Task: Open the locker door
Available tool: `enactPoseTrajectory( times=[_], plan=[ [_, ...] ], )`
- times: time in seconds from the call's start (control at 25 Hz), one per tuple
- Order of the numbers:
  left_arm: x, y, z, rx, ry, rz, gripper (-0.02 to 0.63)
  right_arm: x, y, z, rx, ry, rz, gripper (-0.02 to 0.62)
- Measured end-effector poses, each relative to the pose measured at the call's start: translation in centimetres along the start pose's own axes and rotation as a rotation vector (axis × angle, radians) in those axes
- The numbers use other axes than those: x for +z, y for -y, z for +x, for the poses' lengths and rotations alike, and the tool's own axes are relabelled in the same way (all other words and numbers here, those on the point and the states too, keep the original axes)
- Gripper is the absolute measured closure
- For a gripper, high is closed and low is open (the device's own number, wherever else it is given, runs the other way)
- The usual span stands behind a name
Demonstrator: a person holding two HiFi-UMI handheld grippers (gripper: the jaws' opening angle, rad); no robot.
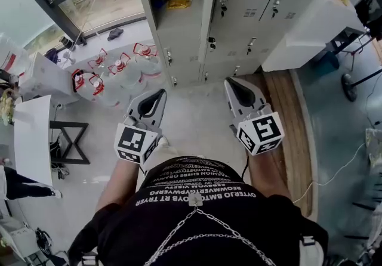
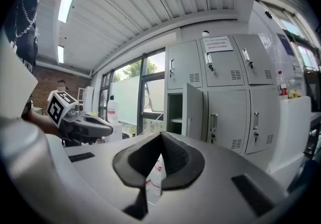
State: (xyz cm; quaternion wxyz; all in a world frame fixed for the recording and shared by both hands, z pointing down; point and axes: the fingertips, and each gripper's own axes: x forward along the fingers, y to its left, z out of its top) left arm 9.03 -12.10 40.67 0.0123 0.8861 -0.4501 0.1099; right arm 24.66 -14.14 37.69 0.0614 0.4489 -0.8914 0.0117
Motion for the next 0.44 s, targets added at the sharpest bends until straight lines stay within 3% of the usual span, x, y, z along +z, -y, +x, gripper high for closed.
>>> enactPoseTrajectory(
  times=[0.44],
  plan=[
    [2.5,3.9,1.6,-0.066,-0.015,0.055,0.607,-0.7,1.0,-2.5,-0.006,0.024,0.041,0.598]
  ],
)
